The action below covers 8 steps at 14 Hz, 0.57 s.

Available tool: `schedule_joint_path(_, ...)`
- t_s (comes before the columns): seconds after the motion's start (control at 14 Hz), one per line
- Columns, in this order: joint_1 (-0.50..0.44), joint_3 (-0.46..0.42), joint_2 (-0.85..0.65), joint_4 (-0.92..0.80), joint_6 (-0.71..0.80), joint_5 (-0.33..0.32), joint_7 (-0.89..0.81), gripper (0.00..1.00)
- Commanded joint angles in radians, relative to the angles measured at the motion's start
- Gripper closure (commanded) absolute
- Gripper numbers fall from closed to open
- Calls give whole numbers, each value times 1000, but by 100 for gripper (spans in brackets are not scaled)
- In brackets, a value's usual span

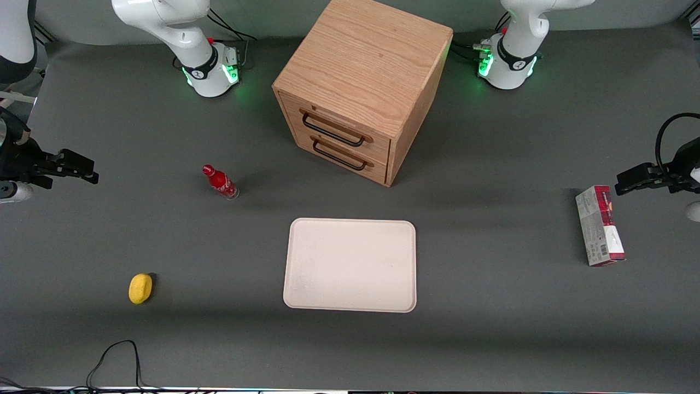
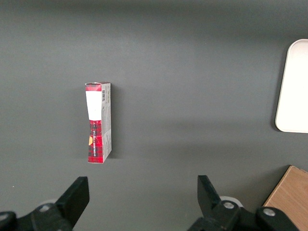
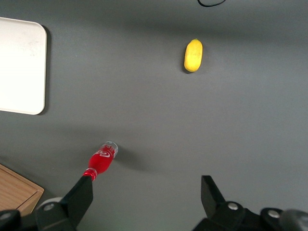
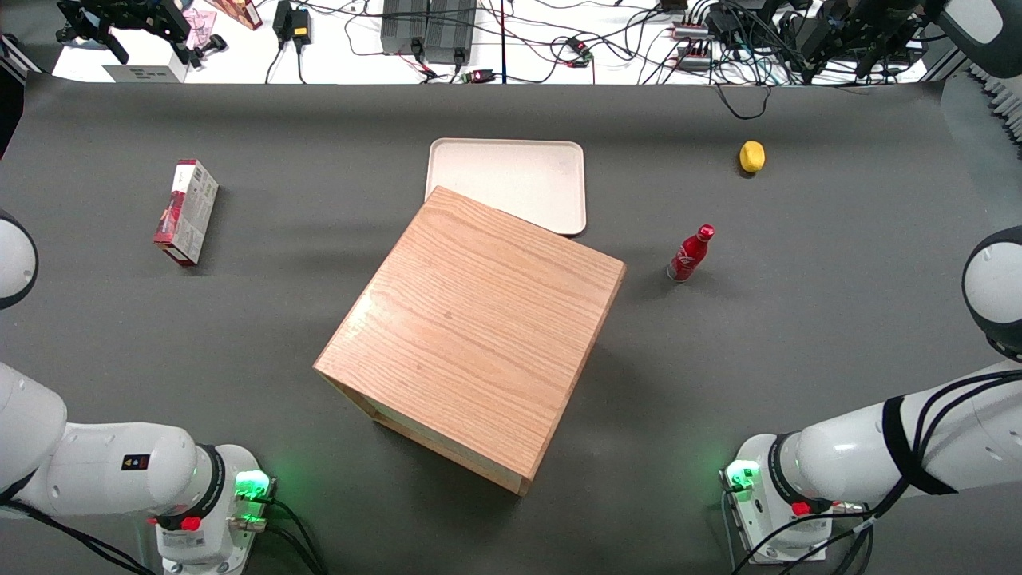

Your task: Open upper drawer

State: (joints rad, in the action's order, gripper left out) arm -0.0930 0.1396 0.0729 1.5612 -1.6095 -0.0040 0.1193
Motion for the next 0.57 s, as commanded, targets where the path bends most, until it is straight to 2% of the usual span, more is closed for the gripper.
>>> schedule_joint_path(0.0,-2,3,1,-9,10,13,-26,0)
schedule_joint_path(0.5,-19,-29,50,-38,10,16,-17,0)
